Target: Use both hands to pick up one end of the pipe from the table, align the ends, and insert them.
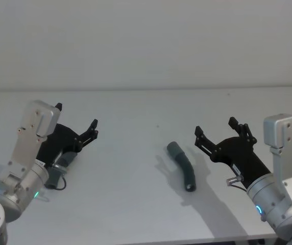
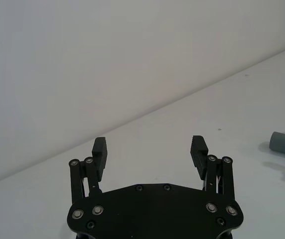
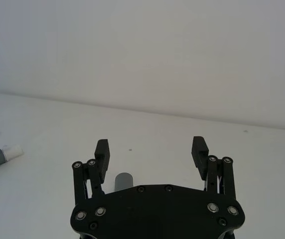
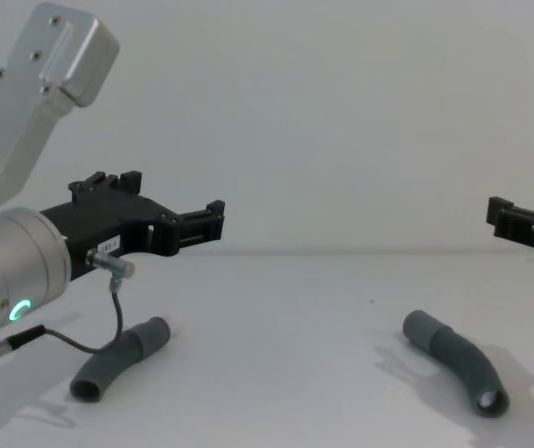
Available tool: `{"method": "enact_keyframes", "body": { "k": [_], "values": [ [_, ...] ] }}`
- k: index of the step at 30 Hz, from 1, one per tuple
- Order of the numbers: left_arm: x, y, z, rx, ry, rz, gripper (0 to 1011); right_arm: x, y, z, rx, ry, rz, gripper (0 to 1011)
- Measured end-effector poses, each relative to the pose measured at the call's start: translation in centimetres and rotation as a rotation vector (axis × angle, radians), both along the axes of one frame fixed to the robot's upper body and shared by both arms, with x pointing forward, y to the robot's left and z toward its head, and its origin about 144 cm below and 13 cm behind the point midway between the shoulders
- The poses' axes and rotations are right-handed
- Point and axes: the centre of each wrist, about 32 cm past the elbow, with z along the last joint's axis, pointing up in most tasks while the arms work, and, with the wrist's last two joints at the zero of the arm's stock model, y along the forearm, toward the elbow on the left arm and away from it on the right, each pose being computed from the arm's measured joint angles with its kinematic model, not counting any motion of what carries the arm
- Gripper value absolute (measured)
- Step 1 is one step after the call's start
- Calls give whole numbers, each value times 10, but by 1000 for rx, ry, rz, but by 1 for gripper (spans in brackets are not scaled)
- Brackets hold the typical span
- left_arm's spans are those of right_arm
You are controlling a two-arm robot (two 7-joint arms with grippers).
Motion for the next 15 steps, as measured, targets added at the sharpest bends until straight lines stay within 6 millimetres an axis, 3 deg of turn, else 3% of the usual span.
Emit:
{"method": "enact_keyframes", "body": {
  "k": [15],
  "values": [
    [0, 0, 0, 0, 0, 0, 1001, 0, 0, 0, 0, 0, 0, 1002]
  ]
}}
